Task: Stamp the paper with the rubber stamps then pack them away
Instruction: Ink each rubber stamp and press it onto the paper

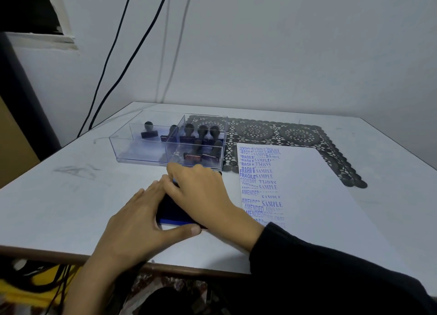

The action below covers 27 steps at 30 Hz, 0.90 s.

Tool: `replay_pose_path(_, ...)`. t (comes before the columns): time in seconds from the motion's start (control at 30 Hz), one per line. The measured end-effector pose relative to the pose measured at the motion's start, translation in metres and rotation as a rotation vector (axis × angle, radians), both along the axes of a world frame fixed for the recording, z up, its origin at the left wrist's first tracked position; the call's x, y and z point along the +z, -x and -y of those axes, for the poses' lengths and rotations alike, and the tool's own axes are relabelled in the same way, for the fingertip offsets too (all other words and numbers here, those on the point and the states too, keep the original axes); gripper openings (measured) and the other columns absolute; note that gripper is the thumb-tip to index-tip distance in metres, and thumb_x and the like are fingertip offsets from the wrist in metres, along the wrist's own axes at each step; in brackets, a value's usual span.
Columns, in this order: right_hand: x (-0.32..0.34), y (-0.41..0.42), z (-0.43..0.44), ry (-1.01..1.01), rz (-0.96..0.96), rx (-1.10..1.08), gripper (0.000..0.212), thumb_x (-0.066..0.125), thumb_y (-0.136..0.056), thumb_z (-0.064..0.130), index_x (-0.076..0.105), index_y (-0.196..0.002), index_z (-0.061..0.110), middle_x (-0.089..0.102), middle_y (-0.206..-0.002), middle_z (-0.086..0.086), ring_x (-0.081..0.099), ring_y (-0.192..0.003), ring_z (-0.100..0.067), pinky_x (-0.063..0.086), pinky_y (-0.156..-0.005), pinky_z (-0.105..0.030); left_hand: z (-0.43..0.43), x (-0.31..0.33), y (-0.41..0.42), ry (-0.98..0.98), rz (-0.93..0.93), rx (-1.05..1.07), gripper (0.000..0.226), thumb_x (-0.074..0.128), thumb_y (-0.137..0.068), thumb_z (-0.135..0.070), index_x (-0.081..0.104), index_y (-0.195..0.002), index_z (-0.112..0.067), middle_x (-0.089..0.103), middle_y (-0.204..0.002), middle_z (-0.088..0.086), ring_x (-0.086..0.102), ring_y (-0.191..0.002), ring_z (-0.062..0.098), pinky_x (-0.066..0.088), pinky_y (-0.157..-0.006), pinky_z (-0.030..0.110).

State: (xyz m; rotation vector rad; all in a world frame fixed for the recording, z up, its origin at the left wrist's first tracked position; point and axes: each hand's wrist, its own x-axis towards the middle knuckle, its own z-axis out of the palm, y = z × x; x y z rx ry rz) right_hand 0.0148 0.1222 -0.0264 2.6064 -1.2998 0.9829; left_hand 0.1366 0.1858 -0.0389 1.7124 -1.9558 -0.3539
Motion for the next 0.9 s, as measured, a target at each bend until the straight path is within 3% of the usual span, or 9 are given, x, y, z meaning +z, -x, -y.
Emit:
replay_pose_path(0.1, 0.015, 0.01, 0.016, -0.268, 0.112, 0.058, 0.032, 0.045, -0.094, 0.037, 0.041, -0.066, 0.022, 0.054, -0.069, 0.0, 0.056, -0.072, -0.032, 0.038, -0.06, -0.034, 0.001, -0.003, -0.002, -0.03, -0.039, 0.036, 0.102, 0.041, -0.051, -0.097, 0.022, -0.139, -0.052, 0.037, -0.136, -0.038, 0.038, -0.125, -0.009, 0.042, -0.099, 0.033)
replay_pose_path(0.2, 0.036, 0.035, 0.034, -0.291, 0.217, 0.018, 0.039, 0.045, -0.096, 0.038, 0.039, -0.061, 0.022, 0.049, -0.063, 0.004, 0.056, -0.071, -0.026, 0.038, -0.061, -0.03, 0.003, -0.003, -0.001, -0.071, -0.082, 0.084, 0.123, 0.038, -0.044, -0.101, 0.014, -0.149, -0.042, 0.027, -0.152, -0.02, 0.029, -0.139, 0.009, 0.033, -0.111, 0.04)
replay_pose_path(0.33, 0.055, 0.079, 0.056, -0.325, 0.213, -0.023, 0.039, 0.044, -0.098, 0.036, 0.041, -0.061, 0.023, 0.047, -0.06, 0.005, 0.045, -0.057, -0.013, 0.031, -0.055, -0.028, 0.008, 0.008, 0.024, -0.018, -0.114, -0.015, 0.113, 0.033, -0.05, -0.097, 0.013, -0.149, -0.046, 0.013, -0.152, -0.03, 0.015, -0.141, -0.002, 0.021, -0.116, 0.031)
replay_pose_path(0.47, 0.05, 0.12, 0.081, -0.332, 0.157, -0.137, 0.037, 0.045, -0.097, 0.036, 0.051, -0.067, 0.014, 0.055, -0.067, -0.003, 0.047, -0.062, -0.018, 0.031, -0.056, -0.029, 0.019, 0.019, 0.074, -0.016, -0.088, -0.206, 0.102, 0.034, -0.069, -0.089, 0.007, -0.152, -0.036, -0.001, -0.152, -0.029, -0.002, -0.135, -0.015, 0.003, -0.109, 0.014)
replay_pose_path(0.57, 0.043, 0.143, 0.092, -0.301, 0.145, -0.257, 0.041, 0.047, -0.094, 0.039, 0.041, -0.06, 0.016, 0.047, -0.061, 0.0, 0.042, -0.058, -0.018, 0.027, -0.053, -0.029, 0.035, 0.016, 0.108, -0.065, 0.005, -0.299, 0.095, 0.04, -0.08, -0.073, 0.004, -0.153, -0.025, -0.002, -0.158, -0.016, -0.003, -0.14, -0.007, -0.001, -0.108, 0.015)
replay_pose_path(0.67, 0.032, 0.157, 0.097, -0.228, 0.107, -0.358, 0.045, 0.048, -0.093, 0.042, 0.036, -0.058, 0.016, 0.042, -0.056, -0.001, 0.04, -0.054, -0.019, 0.025, -0.05, -0.028, 0.051, 0.002, 0.128, -0.08, 0.098, -0.305, 0.092, 0.037, -0.087, -0.07, 0.002, -0.154, -0.018, -0.005, -0.16, -0.005, -0.005, -0.145, 0.003, -0.001, -0.113, 0.022)
replay_pose_path(0.9, 0.016, 0.165, 0.107, -0.109, 0.064, -0.445, 0.036, 0.045, -0.093, 0.029, 0.037, -0.06, 0.016, 0.037, -0.052, 0.002, 0.036, -0.053, -0.019, 0.021, -0.048, -0.026, 0.052, -0.009, 0.136, -0.067, 0.28, -0.292, 0.087, 0.024, -0.091, -0.068, -0.004, -0.153, -0.014, -0.015, -0.159, 0.0, -0.014, -0.144, 0.006, -0.011, -0.114, 0.024)
